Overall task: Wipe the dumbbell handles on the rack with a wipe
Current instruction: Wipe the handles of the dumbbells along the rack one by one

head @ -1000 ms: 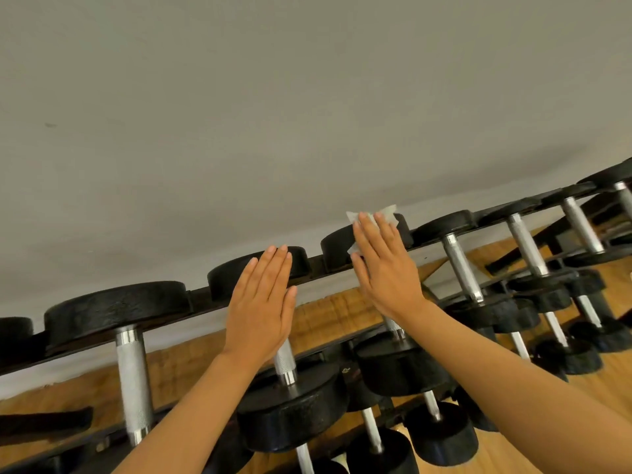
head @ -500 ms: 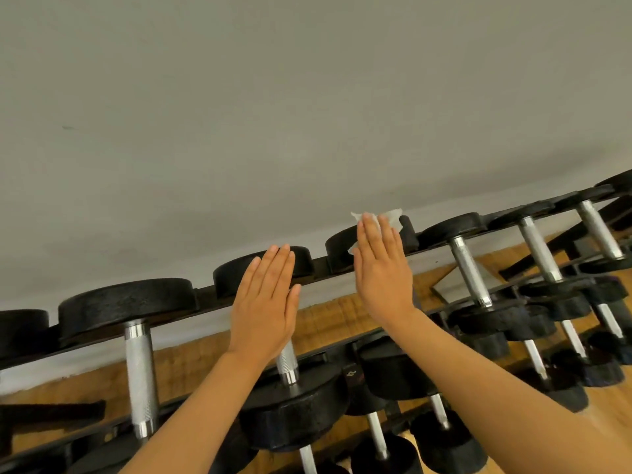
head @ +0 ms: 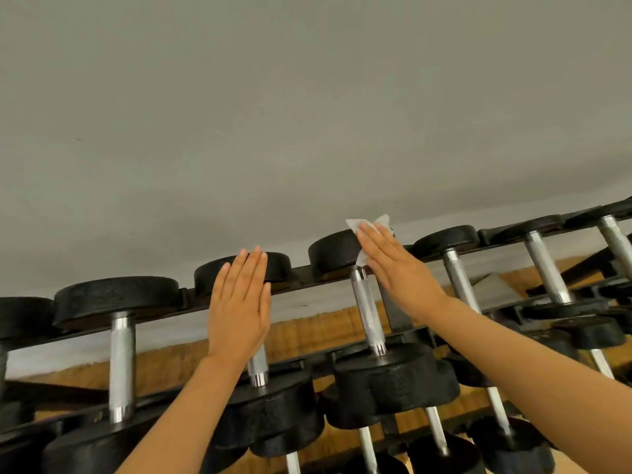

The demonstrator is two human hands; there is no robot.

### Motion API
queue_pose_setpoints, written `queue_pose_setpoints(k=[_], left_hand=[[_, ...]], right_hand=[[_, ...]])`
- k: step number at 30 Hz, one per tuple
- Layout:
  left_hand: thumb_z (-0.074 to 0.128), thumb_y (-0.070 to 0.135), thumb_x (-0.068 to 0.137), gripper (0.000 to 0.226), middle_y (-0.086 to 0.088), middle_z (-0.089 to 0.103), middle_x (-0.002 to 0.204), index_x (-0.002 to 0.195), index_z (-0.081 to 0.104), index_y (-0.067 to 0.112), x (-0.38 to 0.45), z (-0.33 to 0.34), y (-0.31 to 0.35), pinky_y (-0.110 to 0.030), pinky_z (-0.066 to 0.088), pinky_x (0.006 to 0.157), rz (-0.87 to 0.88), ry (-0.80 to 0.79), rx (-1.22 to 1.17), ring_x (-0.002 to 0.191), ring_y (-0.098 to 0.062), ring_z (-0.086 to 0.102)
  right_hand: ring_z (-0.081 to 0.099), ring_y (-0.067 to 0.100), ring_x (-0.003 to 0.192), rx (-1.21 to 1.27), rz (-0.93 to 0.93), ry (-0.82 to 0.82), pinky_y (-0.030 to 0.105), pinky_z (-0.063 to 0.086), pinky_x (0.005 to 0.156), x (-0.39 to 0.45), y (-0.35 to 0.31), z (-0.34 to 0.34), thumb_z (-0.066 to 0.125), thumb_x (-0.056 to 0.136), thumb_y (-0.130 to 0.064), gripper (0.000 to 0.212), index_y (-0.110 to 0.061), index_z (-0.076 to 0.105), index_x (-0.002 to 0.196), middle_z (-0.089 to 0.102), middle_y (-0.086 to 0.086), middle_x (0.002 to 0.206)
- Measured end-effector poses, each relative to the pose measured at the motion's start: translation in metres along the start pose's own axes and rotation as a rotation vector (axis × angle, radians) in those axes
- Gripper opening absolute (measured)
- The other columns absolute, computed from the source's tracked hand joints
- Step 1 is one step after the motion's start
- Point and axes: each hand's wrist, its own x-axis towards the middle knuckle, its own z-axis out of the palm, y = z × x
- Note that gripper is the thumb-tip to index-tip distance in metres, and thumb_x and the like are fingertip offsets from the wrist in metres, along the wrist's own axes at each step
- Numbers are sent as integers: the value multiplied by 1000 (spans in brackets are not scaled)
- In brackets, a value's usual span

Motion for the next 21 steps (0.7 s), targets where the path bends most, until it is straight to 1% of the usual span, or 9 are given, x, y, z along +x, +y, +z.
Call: queue_pose_setpoints(k=[2,5,7,9,11,13,16,18,21], left_hand=[[31,29,103,52,-8,36,156,149,39,6,1,0,2,-37,11,124,-24,-12,7,147,-21,27],[29,31,104,53,-8,36,156,150,38,7,1,0,5,-37,9,124,-56,-12,20,147,-21,26],[29,30,103,52,-9,37,156,149,39,6,1,1,8,-37,10,123,-73,6,26,147,-22,27],[30,29,103,52,-10,38,155,149,39,5,2,1,12,-38,10,123,-87,22,36,147,-23,27],[30,28,103,52,-11,37,155,149,38,5,2,1,14,-38,9,123,-95,26,50,147,-23,26],[29,28,104,52,-11,37,156,149,38,5,2,1,15,-37,8,123,-98,21,59,147,-23,25],[29,28,103,52,-10,35,156,150,36,6,2,0,13,-36,6,124,-96,11,56,147,-22,24],[29,29,103,52,-9,34,157,151,35,7,2,0,13,-36,7,124,-100,7,58,148,-22,24],[30,28,103,52,-9,33,157,151,35,7,1,0,15,-37,7,124,-115,-2,57,148,-21,23]], right_hand=[[17,26,147,40,53,35,39,22,120,0,-10,6,34,101,-15,51,-5,26,150,24,10,158],[27,34,144,-40,-11,7,50,31,115,13,-15,13,33,102,-18,48,-3,34,147,34,15,154],[33,33,142,-82,-106,-28,48,25,118,25,-23,11,44,101,-22,47,-6,41,145,41,13,151],[30,32,144,-148,-244,-98,45,11,119,36,-37,7,53,97,-22,53,-7,40,146,41,13,151],[15,32,148,-213,-341,-273,43,-5,116,42,-52,4,43,100,-21,57,-5,25,152,27,14,158],[10,31,149,-204,-375,-241,41,-7,117,42,-47,2,41,100,-15,60,-5,18,154,20,14,160],[24,29,147,-5,-261,-21,42,16,120,23,-17,5,51,84,2,71,-8,30,151,30,11,157],[21,28,148,192,-101,59,39,25,118,-1,6,10,49,83,11,77,-10,25,153,23,9,160],[8,19,151,489,121,34,23,16,118,-20,14,13,48,95,6,72,-14,12,154,10,1,163]])
